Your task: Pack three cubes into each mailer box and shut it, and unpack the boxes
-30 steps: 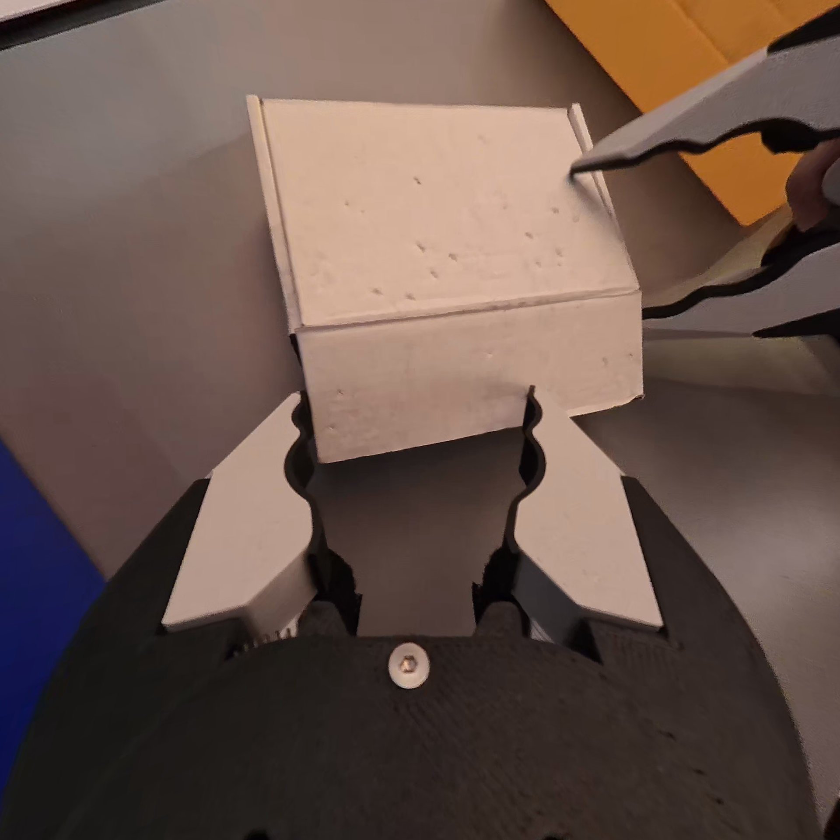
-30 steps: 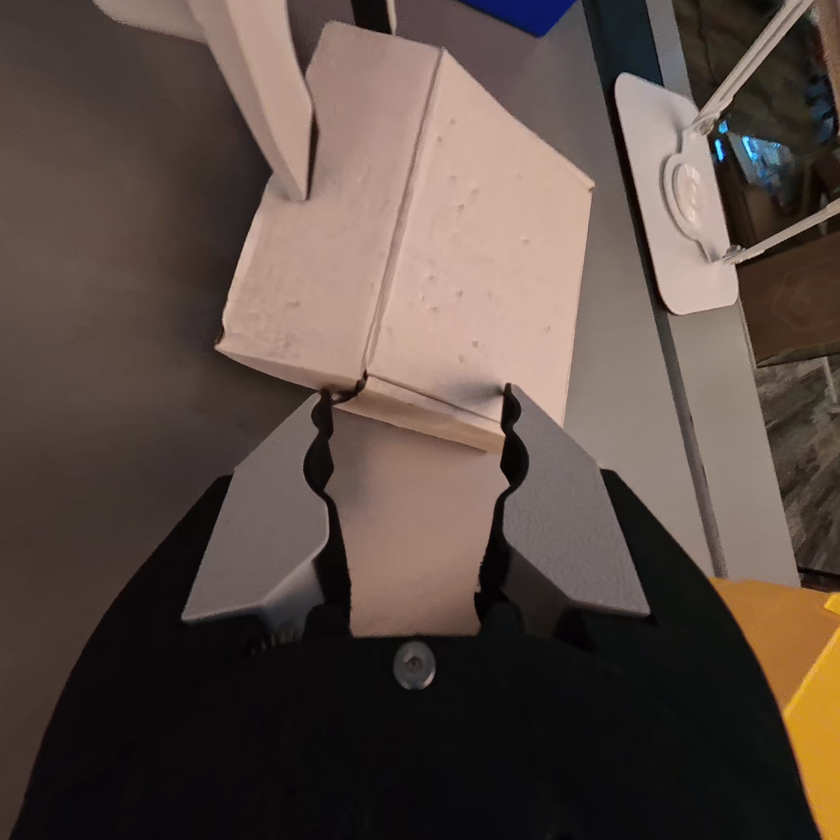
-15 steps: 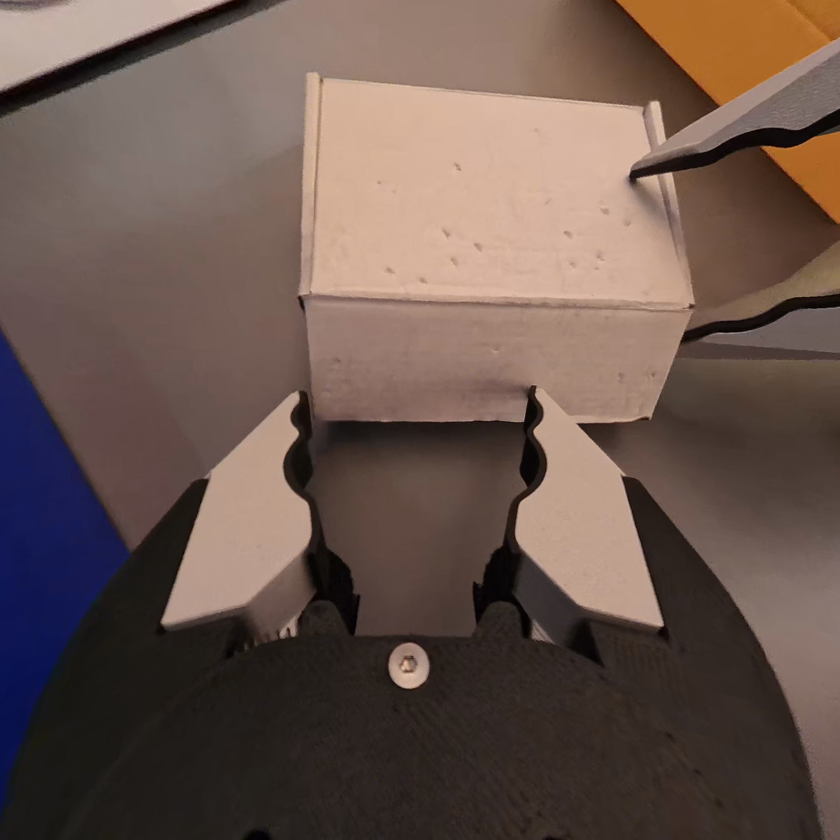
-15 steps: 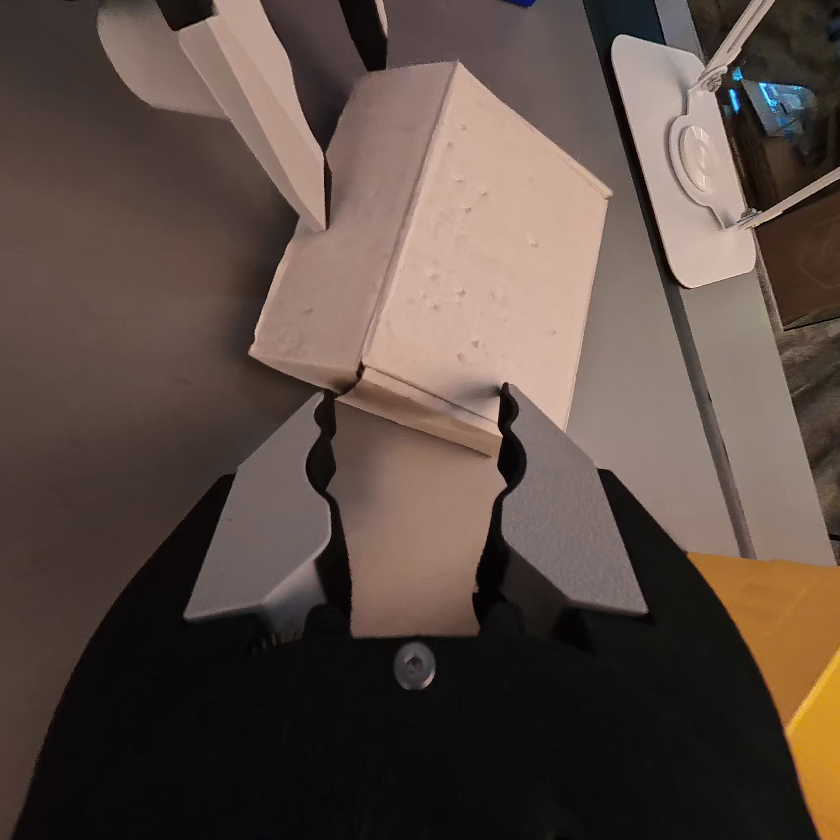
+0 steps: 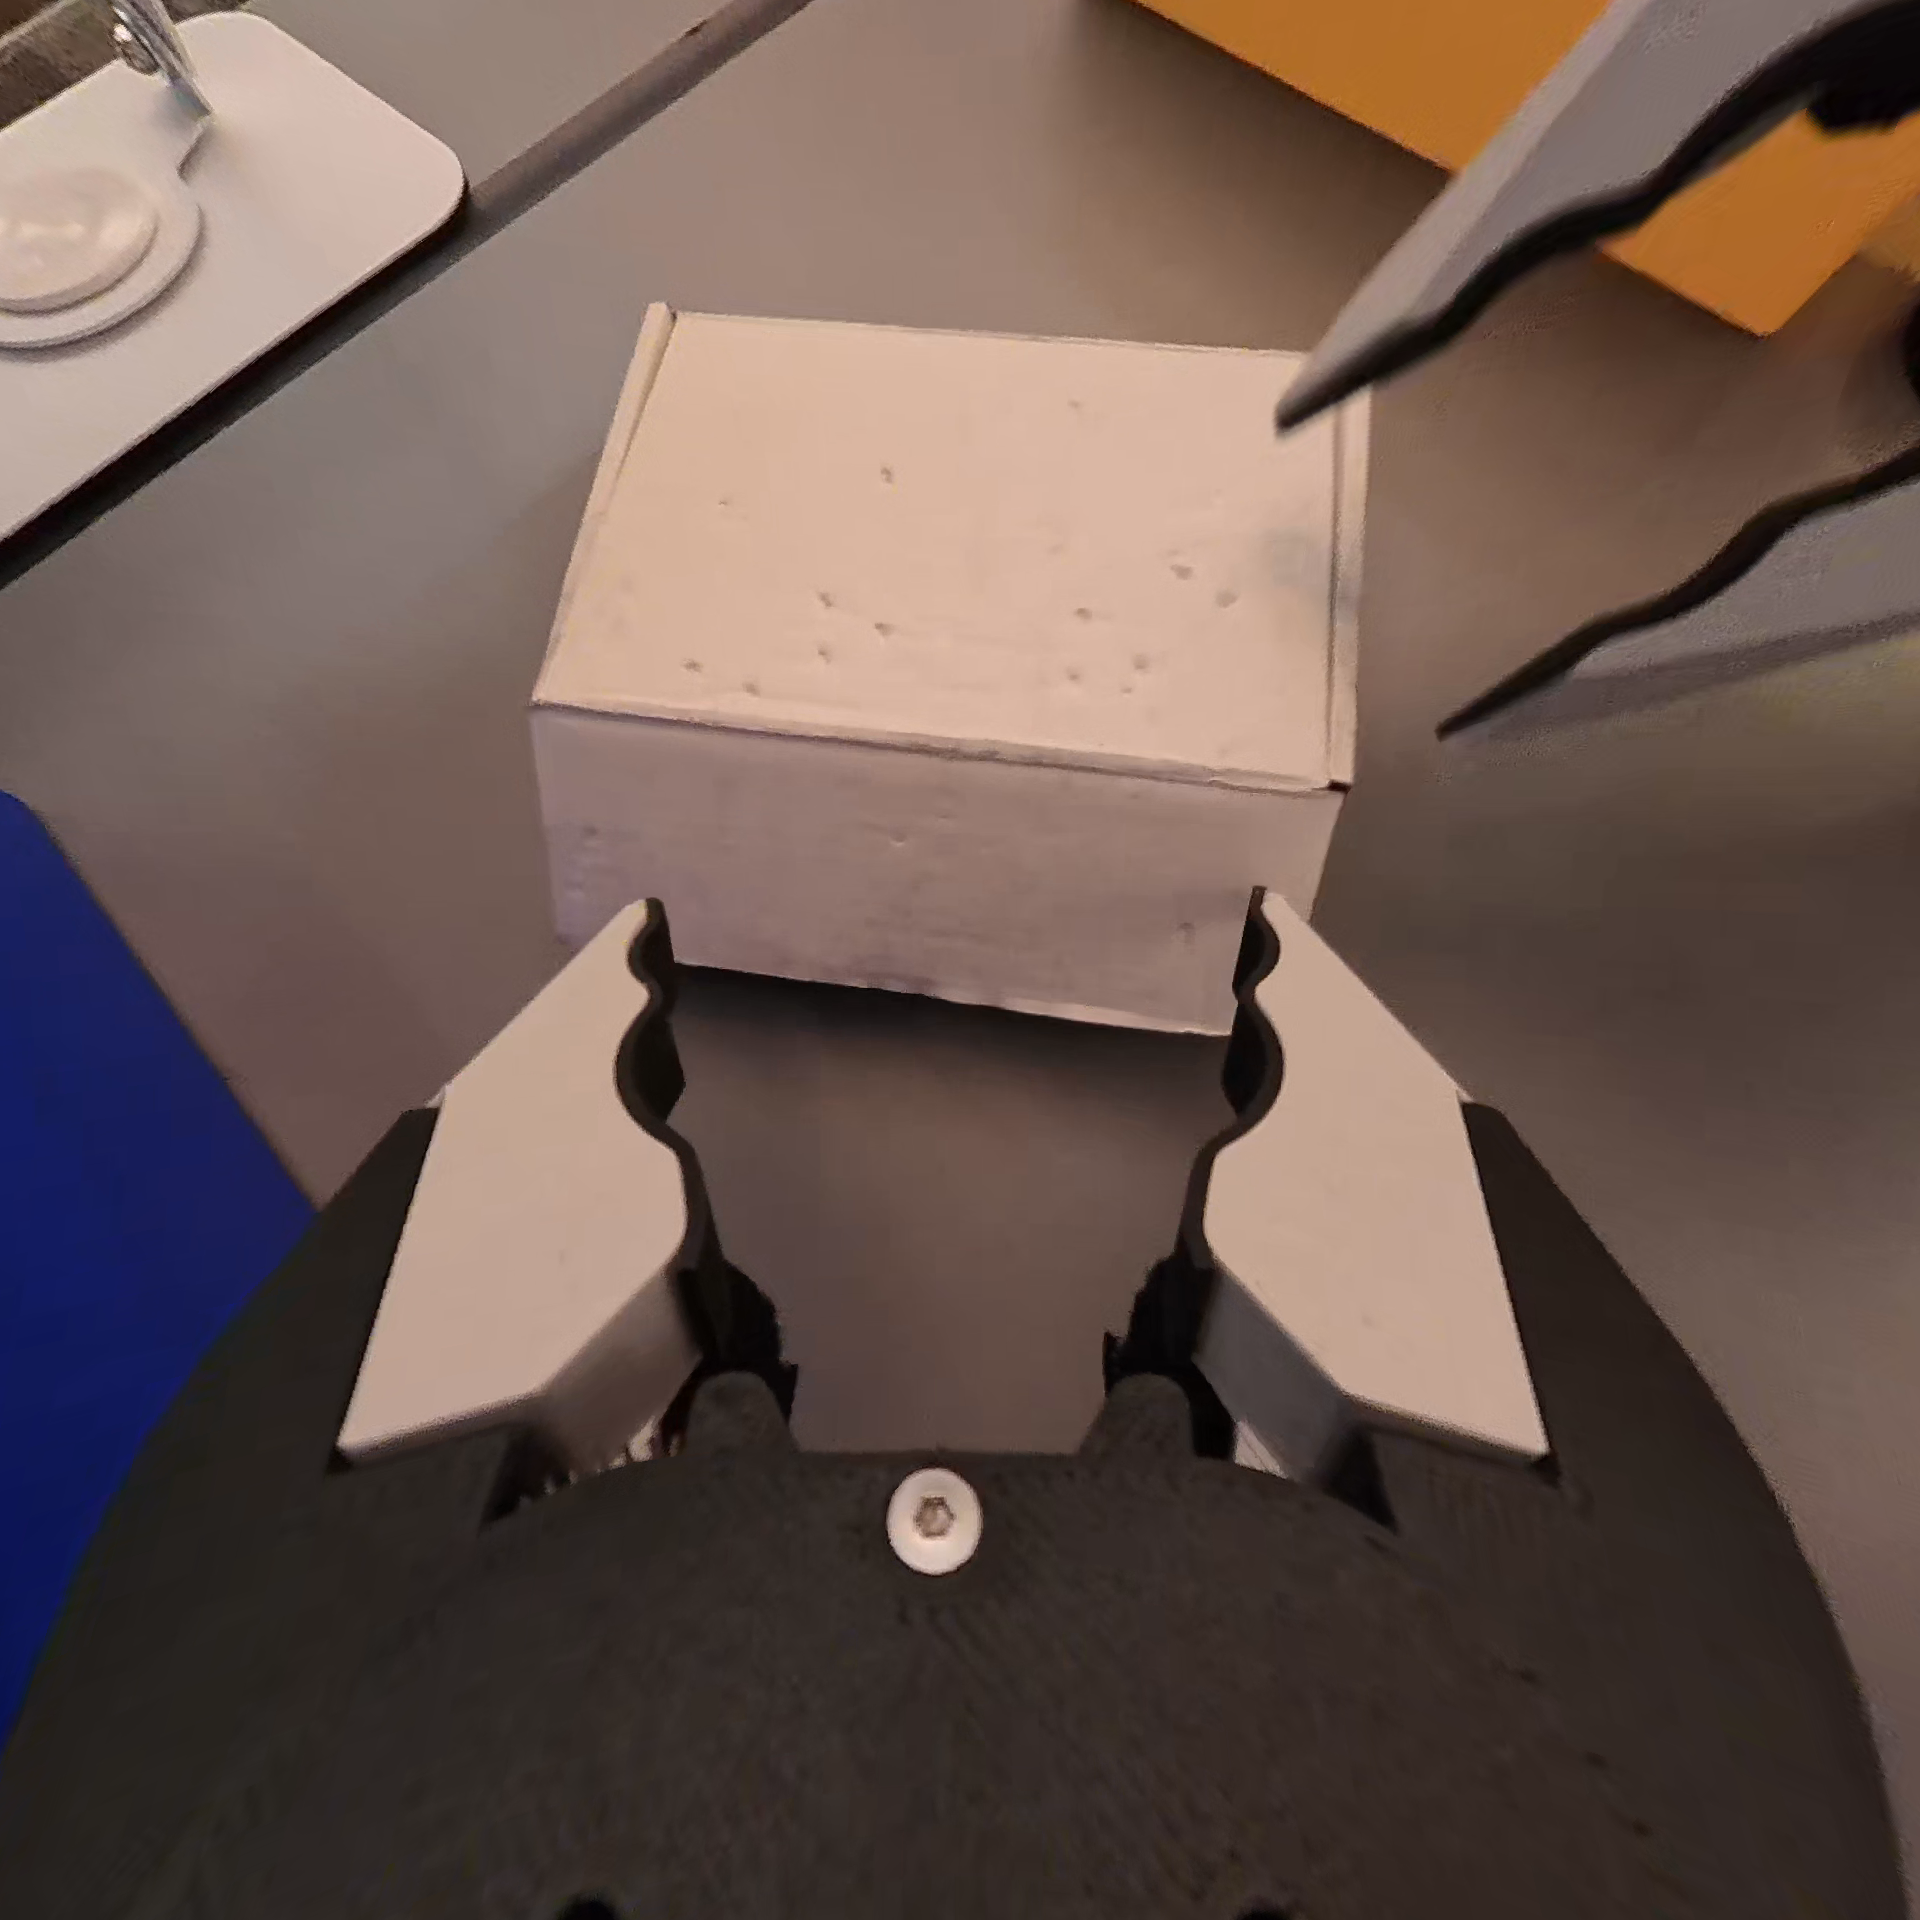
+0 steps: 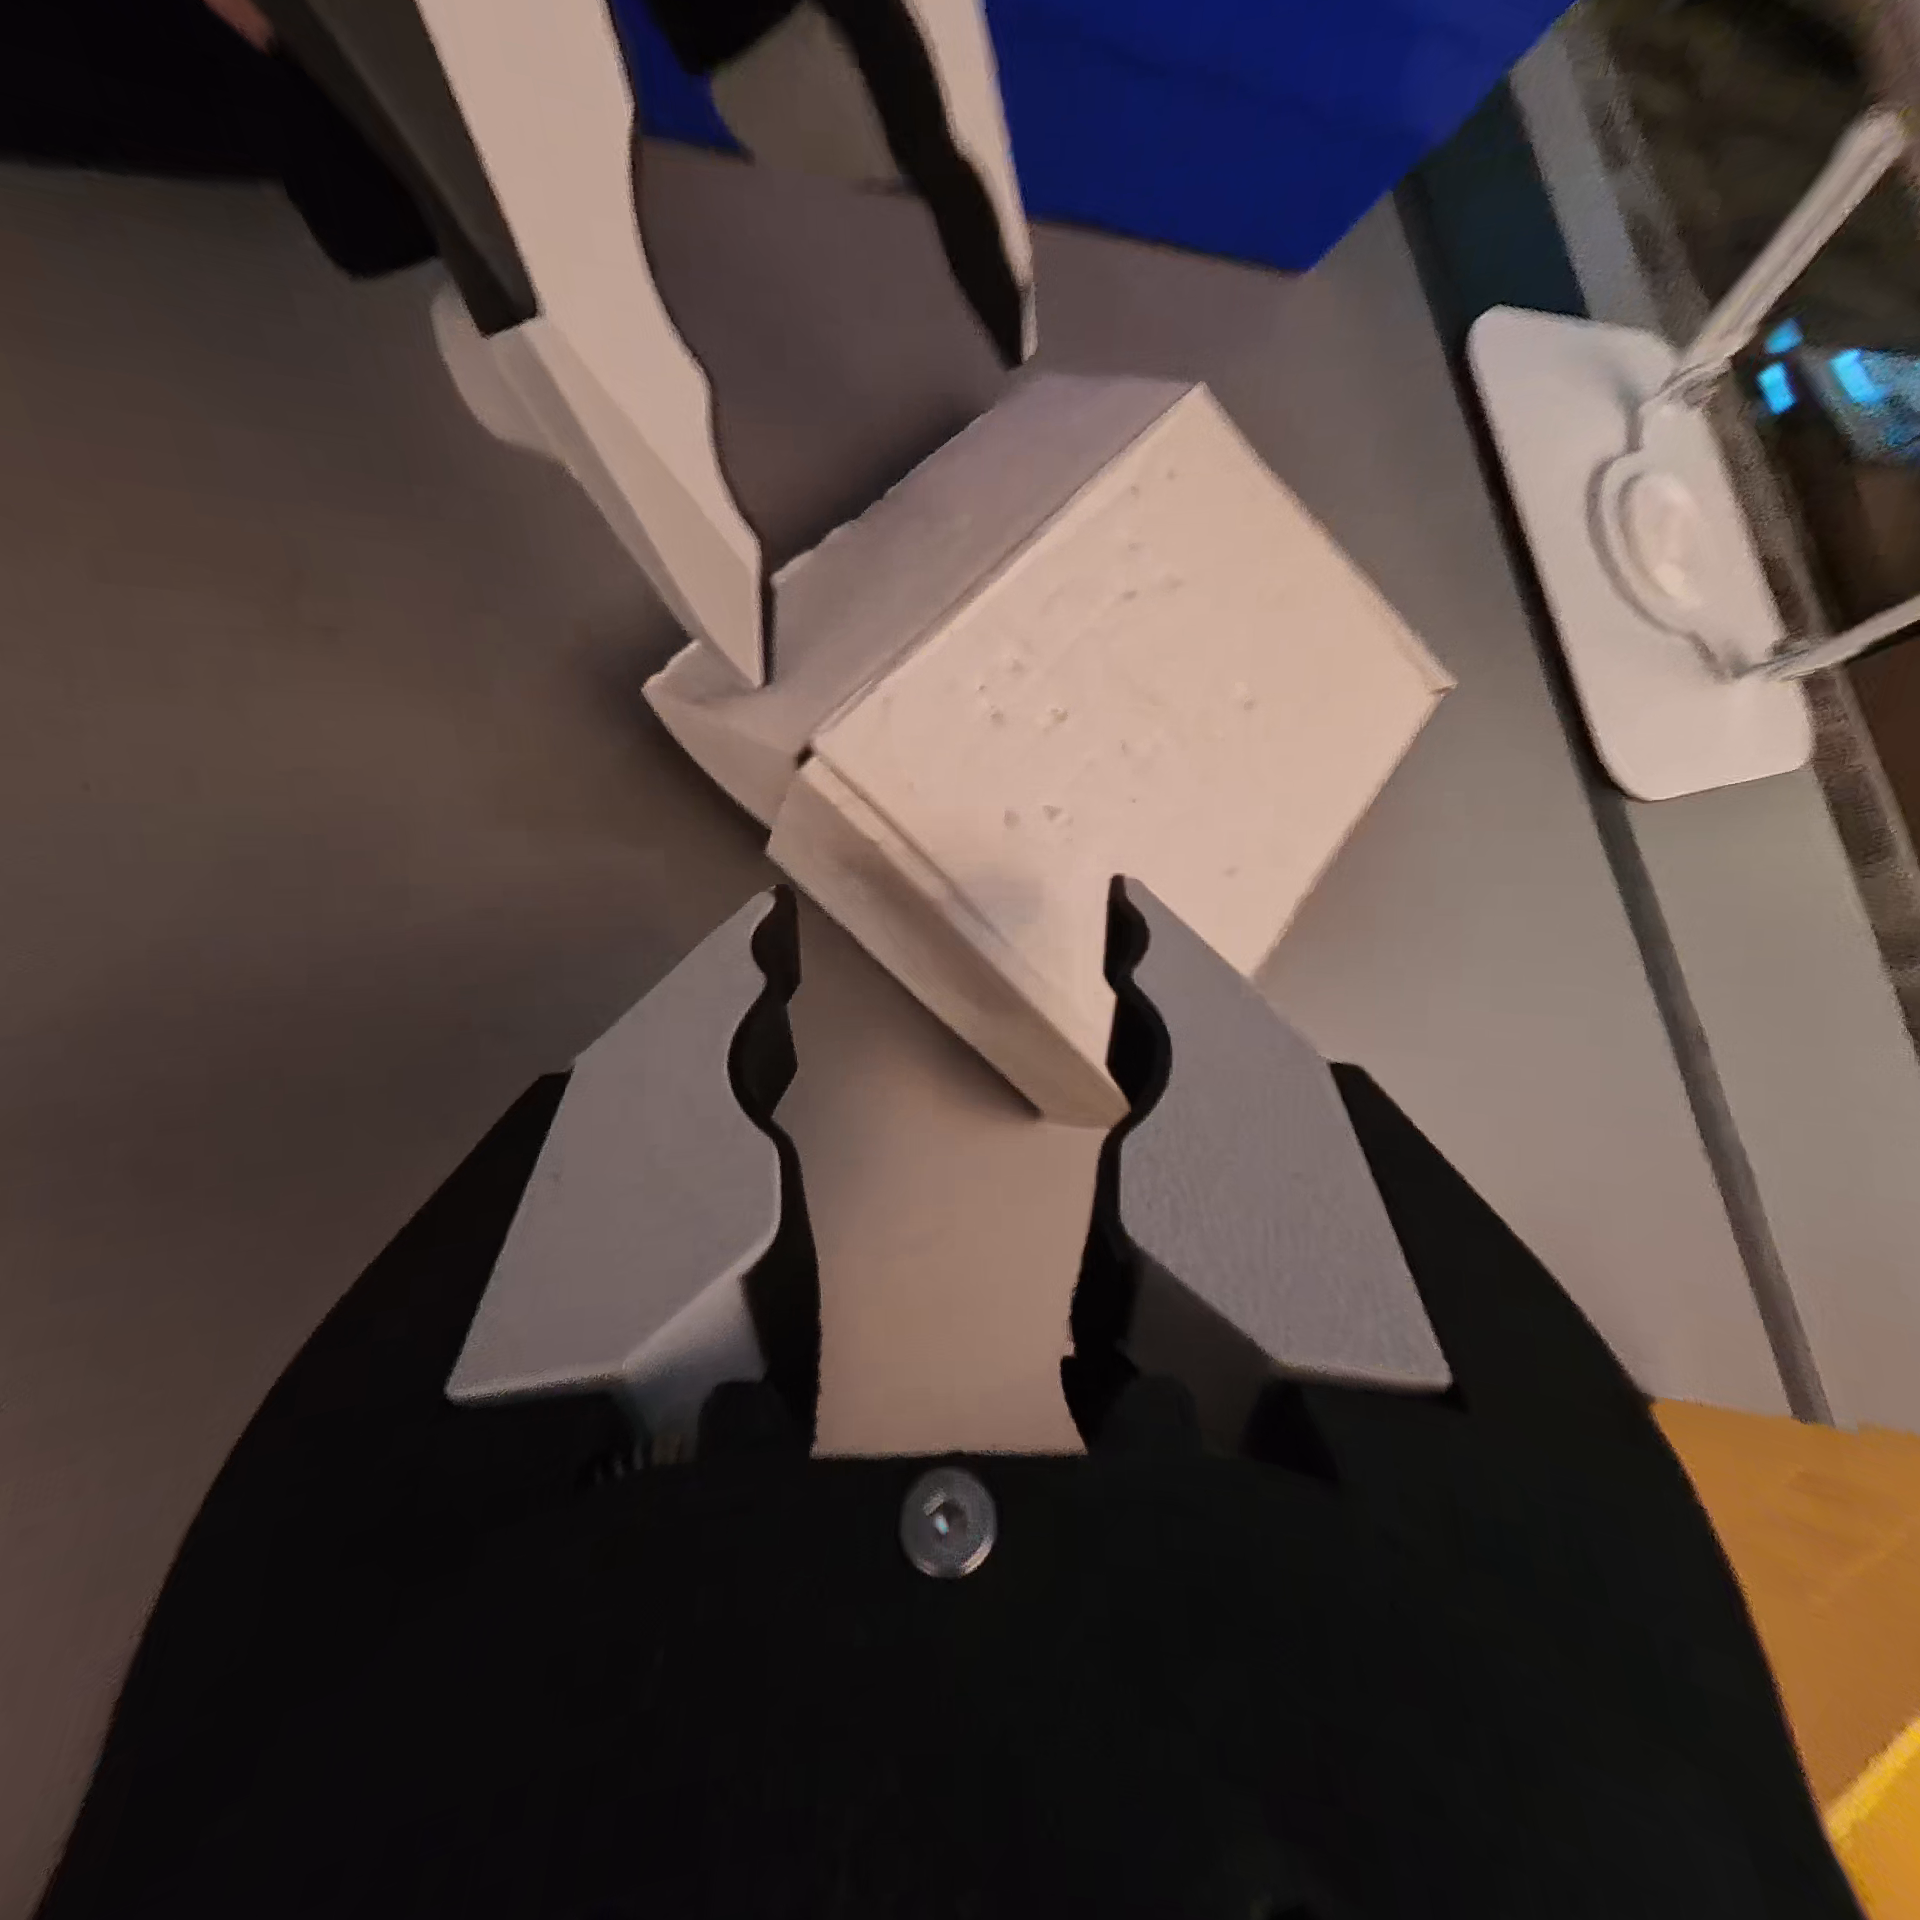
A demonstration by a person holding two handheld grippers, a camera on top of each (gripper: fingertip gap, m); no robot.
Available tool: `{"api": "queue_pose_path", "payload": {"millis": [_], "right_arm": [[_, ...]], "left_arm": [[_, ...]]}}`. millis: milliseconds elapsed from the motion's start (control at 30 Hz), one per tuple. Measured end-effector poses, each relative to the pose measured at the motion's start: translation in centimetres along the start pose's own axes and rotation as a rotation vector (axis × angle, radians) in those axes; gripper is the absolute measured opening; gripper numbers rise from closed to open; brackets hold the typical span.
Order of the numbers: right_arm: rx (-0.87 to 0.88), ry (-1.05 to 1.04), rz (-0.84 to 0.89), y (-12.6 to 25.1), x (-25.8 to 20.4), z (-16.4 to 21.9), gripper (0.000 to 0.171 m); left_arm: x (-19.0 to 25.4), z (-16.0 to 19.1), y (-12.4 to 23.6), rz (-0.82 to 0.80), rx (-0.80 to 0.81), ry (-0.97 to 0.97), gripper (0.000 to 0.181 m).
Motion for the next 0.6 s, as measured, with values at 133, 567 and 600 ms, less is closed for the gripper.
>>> {"api": "queue_pose_path", "payload": {"millis": [133, 567, 600], "right_arm": [[0.086, 0.026, 0.250, 1.3, 4.1, -0.5, 0.058], [-0.223, -0.129, 0.308, -3.5, 7.7, 2.6, 0.004], [-0.224, -0.133, 0.290, -3.3, 7.3, 2.6, 0.000]], "left_arm": [[-0.2, 0.2, -0.2, 0.018, -0.009, 0.000, 0.107], [0.0, 1.0, -0.6, 0.103, -0.053, 0.014, 0.104], [0.2, 1.1, -0.6, 0.110, -0.065, 0.007, 0.103]]}}
Point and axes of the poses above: each gripper's, where its closed fingertips meet, y back along the fingers, z out of its underside, x = y × z across the jaws, the point moved 3 cm from there along y, back along the fingers, and after that the axes turned 5 degrees about z, right-handed, at the moved point
